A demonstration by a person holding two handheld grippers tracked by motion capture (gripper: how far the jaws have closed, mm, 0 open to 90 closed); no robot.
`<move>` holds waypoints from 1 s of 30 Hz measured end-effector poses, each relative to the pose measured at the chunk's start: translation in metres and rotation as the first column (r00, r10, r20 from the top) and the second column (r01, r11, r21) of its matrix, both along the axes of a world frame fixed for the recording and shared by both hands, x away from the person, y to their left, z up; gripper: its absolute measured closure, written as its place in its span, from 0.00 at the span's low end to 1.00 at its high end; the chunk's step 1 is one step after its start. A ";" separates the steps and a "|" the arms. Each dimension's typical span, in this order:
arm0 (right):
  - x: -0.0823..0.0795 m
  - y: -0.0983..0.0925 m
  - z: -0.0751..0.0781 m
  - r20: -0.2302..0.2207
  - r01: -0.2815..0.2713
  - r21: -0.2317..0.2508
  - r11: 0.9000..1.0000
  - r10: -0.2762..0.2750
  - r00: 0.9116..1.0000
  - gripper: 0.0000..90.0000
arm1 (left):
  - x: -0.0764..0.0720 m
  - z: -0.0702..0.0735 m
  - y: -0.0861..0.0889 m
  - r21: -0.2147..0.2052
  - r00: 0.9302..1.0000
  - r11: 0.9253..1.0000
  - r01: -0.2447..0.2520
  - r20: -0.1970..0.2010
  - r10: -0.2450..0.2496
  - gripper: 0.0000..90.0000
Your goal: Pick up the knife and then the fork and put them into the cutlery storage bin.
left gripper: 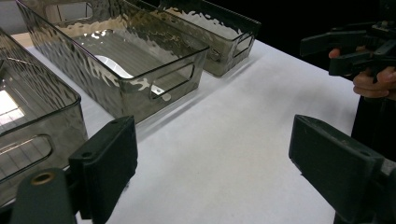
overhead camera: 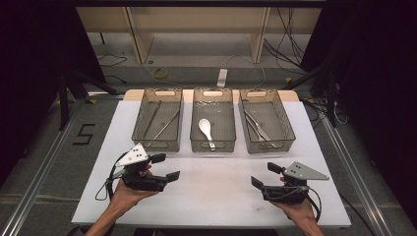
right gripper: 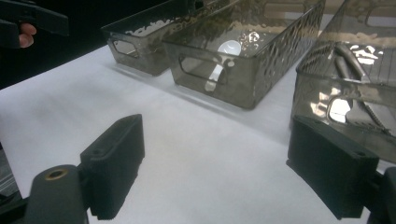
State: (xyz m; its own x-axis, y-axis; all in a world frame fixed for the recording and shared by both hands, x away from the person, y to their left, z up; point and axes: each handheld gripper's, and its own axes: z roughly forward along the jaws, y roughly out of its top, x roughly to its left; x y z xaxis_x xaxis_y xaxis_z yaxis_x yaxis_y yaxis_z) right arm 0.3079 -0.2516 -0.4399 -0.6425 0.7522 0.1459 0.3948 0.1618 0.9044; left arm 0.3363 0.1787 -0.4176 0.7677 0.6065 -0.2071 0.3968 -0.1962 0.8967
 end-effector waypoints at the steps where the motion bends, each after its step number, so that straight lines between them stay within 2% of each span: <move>1: -0.001 0.000 -0.001 0.001 -0.001 -0.003 1.000 0.001 1.000 0.21 | -0.001 0.000 0.000 0.000 1.000 1.000 0.000 -0.002 0.000 0.17; 7: -0.003 0.000 -0.004 -0.008 -0.002 -0.026 1.000 0.001 1.000 0.20 | -0.002 -0.002 -0.001 0.008 1.000 1.000 0.003 -0.008 -0.003 0.17; 30: -0.001 0.001 -0.003 -0.012 0.005 -0.028 1.000 -0.006 1.000 0.20 | 0.000 -0.002 0.000 0.005 1.000 1.000 -0.004 -0.012 0.004 0.16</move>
State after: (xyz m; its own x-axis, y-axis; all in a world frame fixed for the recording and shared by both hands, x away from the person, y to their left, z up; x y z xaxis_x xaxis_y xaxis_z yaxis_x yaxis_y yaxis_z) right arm 0.3064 -0.2511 -0.4431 -0.6366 0.7598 0.1322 0.4066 0.1851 0.8946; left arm 0.3367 0.1790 -0.4192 0.7629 0.6103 -0.2133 0.4084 -0.1992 0.8908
